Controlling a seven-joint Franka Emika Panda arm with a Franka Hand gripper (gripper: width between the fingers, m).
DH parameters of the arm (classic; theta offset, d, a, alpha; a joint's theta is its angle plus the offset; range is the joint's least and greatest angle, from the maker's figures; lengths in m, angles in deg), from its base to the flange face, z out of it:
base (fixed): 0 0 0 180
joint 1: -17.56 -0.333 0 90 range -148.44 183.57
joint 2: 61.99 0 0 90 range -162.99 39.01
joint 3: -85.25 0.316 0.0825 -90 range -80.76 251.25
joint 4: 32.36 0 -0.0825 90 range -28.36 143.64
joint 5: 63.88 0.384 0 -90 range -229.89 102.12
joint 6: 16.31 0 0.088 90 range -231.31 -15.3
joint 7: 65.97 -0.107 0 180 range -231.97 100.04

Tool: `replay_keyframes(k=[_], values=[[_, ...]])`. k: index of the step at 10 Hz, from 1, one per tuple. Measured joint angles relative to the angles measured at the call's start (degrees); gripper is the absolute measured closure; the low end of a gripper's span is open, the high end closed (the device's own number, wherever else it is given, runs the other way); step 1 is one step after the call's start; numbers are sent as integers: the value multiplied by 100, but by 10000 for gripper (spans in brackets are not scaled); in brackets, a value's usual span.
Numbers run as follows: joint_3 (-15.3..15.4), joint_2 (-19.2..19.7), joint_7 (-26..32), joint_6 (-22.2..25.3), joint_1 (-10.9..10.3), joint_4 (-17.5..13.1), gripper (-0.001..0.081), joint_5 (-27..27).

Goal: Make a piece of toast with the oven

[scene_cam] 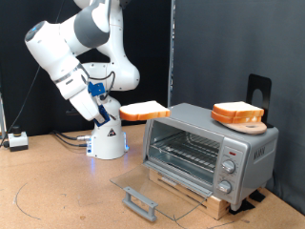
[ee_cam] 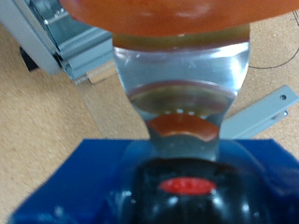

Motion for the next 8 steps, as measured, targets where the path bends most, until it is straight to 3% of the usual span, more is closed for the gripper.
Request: replay_keyframes(k=[4, 8], values=[[296, 353, 182, -1087, -4, 481, 411, -489], [634, 734, 183, -1769, -158, 699, 411, -303]])
